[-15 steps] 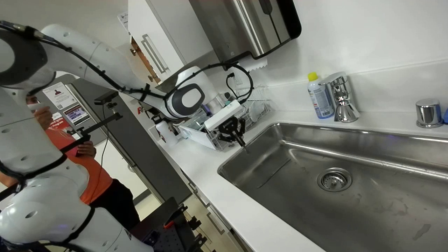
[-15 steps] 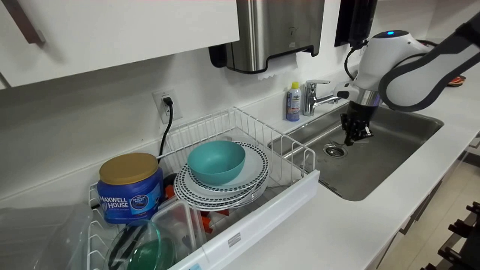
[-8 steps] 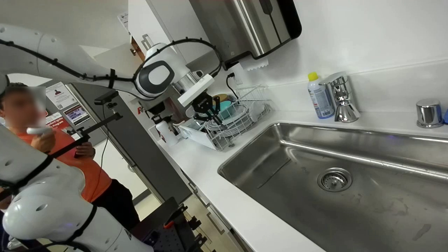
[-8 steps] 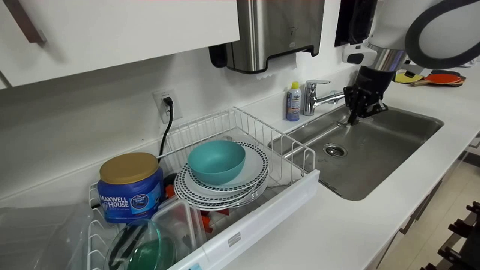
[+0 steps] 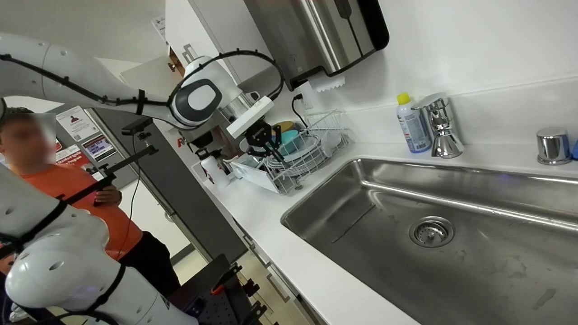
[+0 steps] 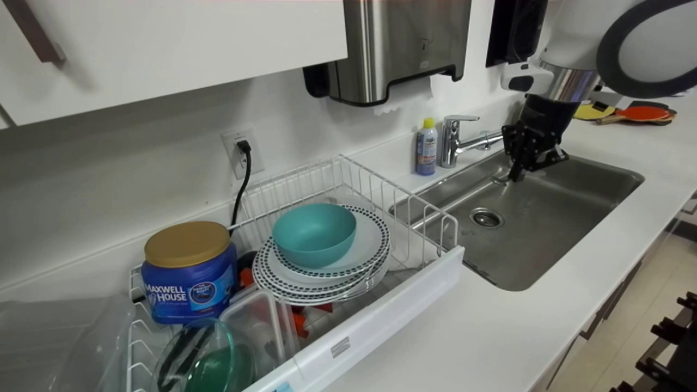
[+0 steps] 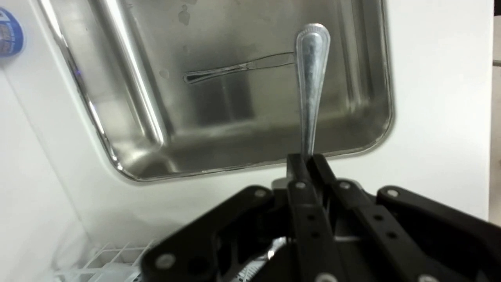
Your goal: Pick up the spoon from the sink and put it in the light blue bowl.
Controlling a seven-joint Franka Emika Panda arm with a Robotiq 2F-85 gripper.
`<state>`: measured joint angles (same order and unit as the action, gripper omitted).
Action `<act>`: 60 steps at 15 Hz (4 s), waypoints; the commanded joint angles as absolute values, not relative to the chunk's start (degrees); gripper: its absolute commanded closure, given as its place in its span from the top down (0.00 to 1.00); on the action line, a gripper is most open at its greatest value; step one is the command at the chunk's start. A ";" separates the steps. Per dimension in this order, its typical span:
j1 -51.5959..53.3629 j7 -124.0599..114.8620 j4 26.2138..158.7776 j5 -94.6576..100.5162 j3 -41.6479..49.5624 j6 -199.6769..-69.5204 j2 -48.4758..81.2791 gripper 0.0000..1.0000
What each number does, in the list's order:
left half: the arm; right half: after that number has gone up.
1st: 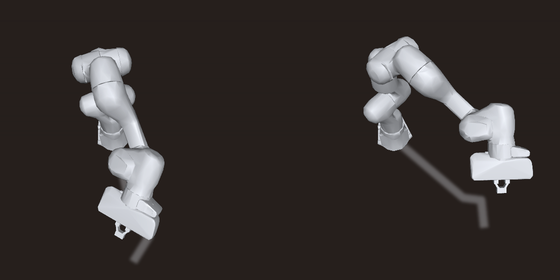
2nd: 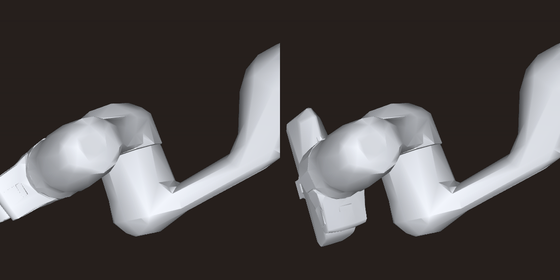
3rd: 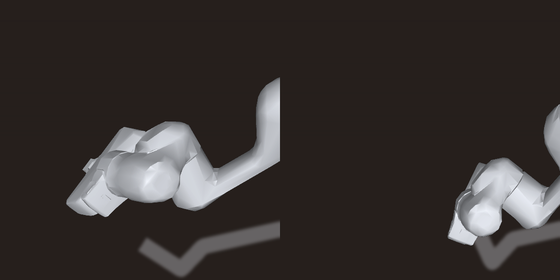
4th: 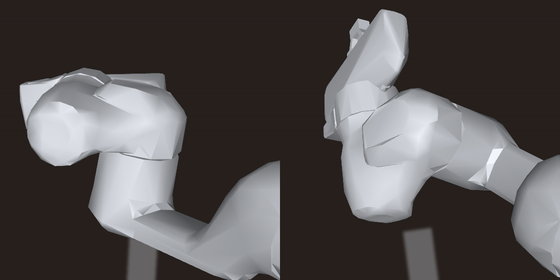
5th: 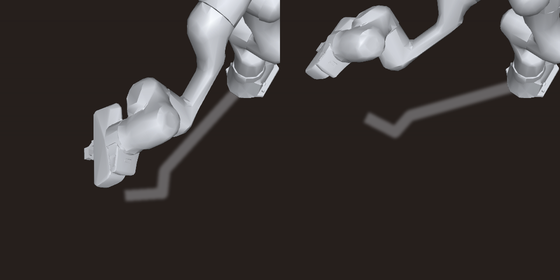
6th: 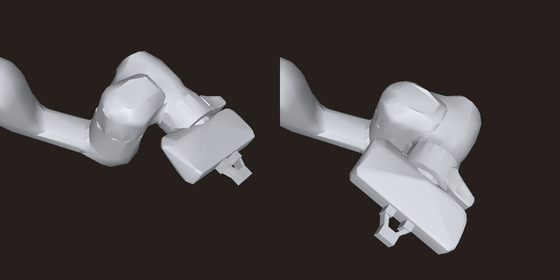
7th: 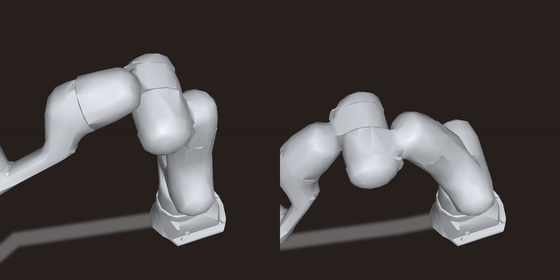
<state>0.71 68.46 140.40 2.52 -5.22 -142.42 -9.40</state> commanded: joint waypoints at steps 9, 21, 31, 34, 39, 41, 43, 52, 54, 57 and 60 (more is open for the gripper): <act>15.94 85.71 132.37 -13.28 -4.91 -145.06 -9.43 0.02; 15.82 97.06 117.58 -18.75 -13.58 -157.02 8.35 0.02; 13.89 94.50 113.54 -16.08 -17.79 -156.27 12.14 0.02; 14.54 92.41 113.29 -12.54 -17.49 -159.54 13.41 0.02; 14.85 86.42 113.26 -2.55 -16.74 -166.25 16.08 0.02; 14.87 83.80 112.72 1.01 -16.67 -167.95 17.57 0.02; 14.97 81.55 111.92 4.13 -16.68 -168.98 19.18 0.02; 16.61 74.73 104.42 14.37 -16.06 -167.87 26.92 0.02; 16.61 74.23 103.18 15.63 -16.17 -167.42 28.07 0.02; 16.42 74.26 102.42 16.37 -16.30 -167.40 28.50 0.39; 16.33 73.73 102.93 16.85 -15.96 -167.66 27.08 0.63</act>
<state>15.78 75.92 104.01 14.79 -16.61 -168.09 27.96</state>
